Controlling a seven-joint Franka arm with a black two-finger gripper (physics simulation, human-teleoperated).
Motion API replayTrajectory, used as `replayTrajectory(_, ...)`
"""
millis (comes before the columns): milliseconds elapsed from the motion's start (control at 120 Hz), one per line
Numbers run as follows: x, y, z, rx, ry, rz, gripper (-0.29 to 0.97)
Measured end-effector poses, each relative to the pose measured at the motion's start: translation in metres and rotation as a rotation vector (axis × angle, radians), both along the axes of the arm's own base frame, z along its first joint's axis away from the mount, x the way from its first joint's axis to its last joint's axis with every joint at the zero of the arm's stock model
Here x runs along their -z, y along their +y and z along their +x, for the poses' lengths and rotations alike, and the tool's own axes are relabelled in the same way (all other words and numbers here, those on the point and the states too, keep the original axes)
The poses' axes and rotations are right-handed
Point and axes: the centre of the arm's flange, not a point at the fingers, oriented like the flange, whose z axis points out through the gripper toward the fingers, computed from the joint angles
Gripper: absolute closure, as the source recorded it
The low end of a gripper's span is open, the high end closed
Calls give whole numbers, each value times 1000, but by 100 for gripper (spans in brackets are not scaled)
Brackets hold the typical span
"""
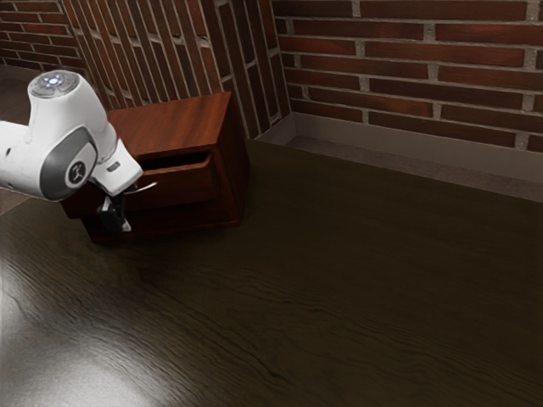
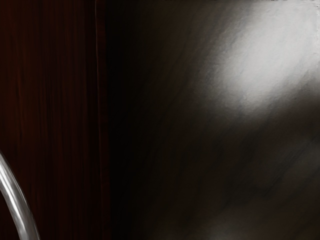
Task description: Pull the drawer handle with one arm to open the drawer
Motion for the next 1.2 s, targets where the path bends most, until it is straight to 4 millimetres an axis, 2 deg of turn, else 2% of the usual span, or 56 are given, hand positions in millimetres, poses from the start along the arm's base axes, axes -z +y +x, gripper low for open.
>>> replayTrajectory(283,2,-10,-18,15,1,-29,0)
replayTrajectory(425,-2,-24,-26,41,-7,-43,3)
replayTrajectory(592,3,-31,-42,53,-4,-68,-3)
replayTrajectory(950,2,-46,-77,76,-20,-118,1)
replayTrajectory(1200,-8,-59,-104,87,-44,-118,6)
